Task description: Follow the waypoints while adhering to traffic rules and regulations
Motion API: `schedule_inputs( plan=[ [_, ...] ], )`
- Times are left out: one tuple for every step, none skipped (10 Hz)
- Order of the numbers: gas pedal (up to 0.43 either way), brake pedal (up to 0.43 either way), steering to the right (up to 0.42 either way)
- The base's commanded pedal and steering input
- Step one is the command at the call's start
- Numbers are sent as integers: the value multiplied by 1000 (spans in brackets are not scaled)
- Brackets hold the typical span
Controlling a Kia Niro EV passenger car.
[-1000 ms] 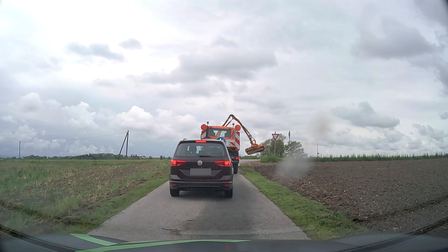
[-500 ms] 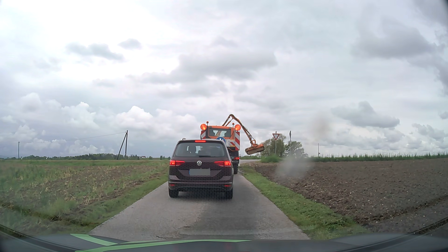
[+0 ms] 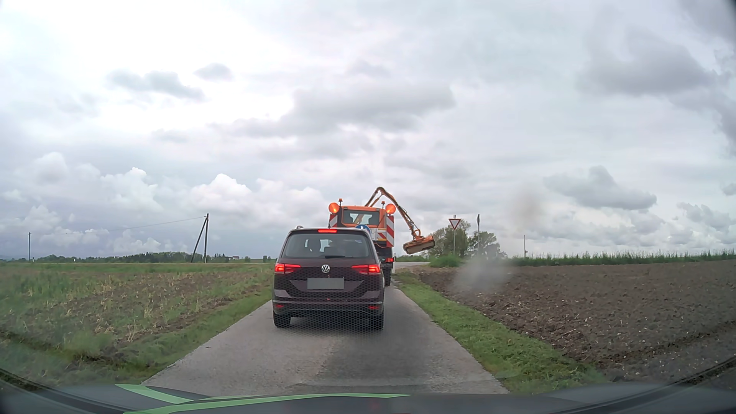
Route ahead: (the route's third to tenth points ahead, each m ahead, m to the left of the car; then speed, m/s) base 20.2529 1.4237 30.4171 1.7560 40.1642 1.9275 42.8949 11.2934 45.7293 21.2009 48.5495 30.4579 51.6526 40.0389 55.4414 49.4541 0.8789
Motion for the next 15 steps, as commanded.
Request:
schedule_inputs(
  plan=[
    [0, 0, 3],
    [0, 0, 3],
    [0, 0, 3],
    [0, 0, 2],
    [0, 0, 3],
    [0, 0, 3],
    [0, 0, 3],
    [0, 0, 2],
    [0, 0, 2],
    [0, 0, 3],
    [0, 6, 3],
    [0, 24, 2],
    [0, 49, 2],
    [0, 55, 2],
    [0, 67, 2]
  ],
)
